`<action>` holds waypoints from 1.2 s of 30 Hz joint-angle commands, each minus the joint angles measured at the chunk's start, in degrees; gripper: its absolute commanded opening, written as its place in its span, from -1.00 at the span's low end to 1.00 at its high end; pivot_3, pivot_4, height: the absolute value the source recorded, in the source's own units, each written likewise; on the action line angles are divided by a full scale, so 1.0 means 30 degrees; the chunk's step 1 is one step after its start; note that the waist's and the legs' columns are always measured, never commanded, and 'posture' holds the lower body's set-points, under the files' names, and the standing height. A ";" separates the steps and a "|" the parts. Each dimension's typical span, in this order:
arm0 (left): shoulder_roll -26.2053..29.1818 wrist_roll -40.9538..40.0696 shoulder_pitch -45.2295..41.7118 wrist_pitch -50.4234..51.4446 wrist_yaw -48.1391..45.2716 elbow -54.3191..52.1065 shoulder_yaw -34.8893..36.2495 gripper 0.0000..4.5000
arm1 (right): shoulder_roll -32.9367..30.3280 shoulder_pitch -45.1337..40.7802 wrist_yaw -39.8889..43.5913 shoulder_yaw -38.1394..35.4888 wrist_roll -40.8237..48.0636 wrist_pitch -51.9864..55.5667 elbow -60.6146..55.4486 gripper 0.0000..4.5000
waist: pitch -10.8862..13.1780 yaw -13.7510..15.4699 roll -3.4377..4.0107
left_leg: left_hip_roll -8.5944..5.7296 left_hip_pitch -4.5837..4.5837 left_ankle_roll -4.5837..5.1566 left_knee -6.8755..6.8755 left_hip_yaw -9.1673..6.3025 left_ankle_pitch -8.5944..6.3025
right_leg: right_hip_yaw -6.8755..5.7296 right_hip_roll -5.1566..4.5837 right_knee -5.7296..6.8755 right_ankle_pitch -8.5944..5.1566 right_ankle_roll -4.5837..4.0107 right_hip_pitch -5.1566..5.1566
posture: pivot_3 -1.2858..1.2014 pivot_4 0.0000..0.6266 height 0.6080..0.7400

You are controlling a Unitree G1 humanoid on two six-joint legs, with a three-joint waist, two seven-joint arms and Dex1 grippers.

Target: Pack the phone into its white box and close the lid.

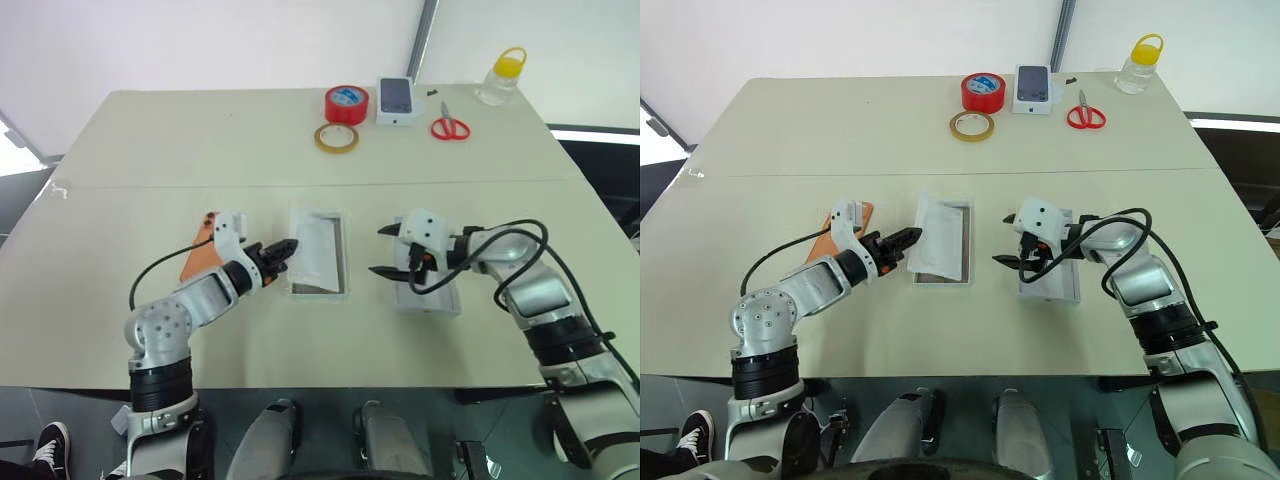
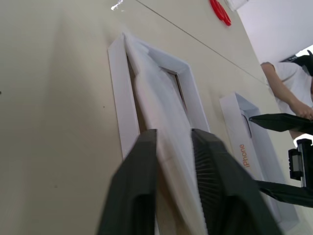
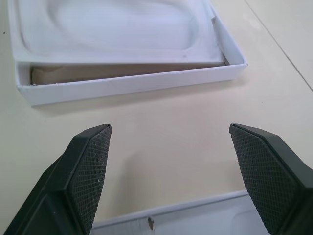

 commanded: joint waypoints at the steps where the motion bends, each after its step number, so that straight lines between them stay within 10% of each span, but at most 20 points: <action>1: 0.0201 0.0069 -0.0399 -0.0250 -0.0286 -0.0221 -0.0199 0.47 | 0.0201 -0.0532 -0.0399 -0.0674 0.0196 -0.0234 -0.0315 0.80 | 0.0000 -0.0008 0.0000 | 0.0000 0.0000 0.0000 0.0000 0.0000 0.0000 | -0.0001 0.0000 -0.0001 0.0000 0.0000 0.0002 | 0.03 -0.52 1.00; 3: 0.0425 0.0087 -0.0375 -0.0263 -0.0491 -0.0396 -0.0333 0.90 | 0.0658 -0.0858 -0.0599 -0.0885 0.0688 0.0207 -0.0494 0.80 | 0.0000 -0.0065 0.0001 | 0.0001 0.0000 0.0000 -0.0001 0.0000 0.0000 | 0.0001 0.0002 0.0001 0.0000 0.0000 -0.0001 | 0.03 -0.52 1.00; 9: 0.2100 0.0485 -0.0096 -0.0891 -0.1899 -0.1502 -0.0692 0.93 | 0.3621 -0.1500 -0.1952 -0.0592 0.1934 0.2273 -0.1943 0.44 | 0.0003 -0.0128 -0.0005 | 0.0017 0.0001 -0.0011 -0.0022 -0.0009 0.0006 | 0.0002 0.0018 0.0009 0.0001 -0.0004 -0.0018 | 0.03 -0.52 1.00; 15: 0.7286 0.6143 0.2187 -0.6539 -0.6529 -0.2522 -0.3184 0.93 | 0.6339 -0.1909 -0.4544 0.2132 -0.0991 0.1168 -0.0624 -0.95 | -0.0001 -0.0217 0.0005 | 0.0010 0.0005 -0.0023 -0.0051 0.0013 0.0013 | 0.0029 0.0014 0.0007 0.0005 -0.0015 -0.0039 | 0.03 -0.52 1.00; 36: 0.7922 0.7742 0.4240 -1.1643 -0.9242 -0.1151 -0.0540 0.93 | 0.4090 -0.2753 -0.2507 0.5374 -0.5588 0.0953 0.0914 -0.98 | -0.0002 -0.0114 -0.0006 | 0.0031 -0.0002 -0.0025 -0.0134 -0.0003 0.0018 | 0.0019 0.0024 0.0015 0.0027 -0.0052 -0.0109 | 0.03 -0.52 1.00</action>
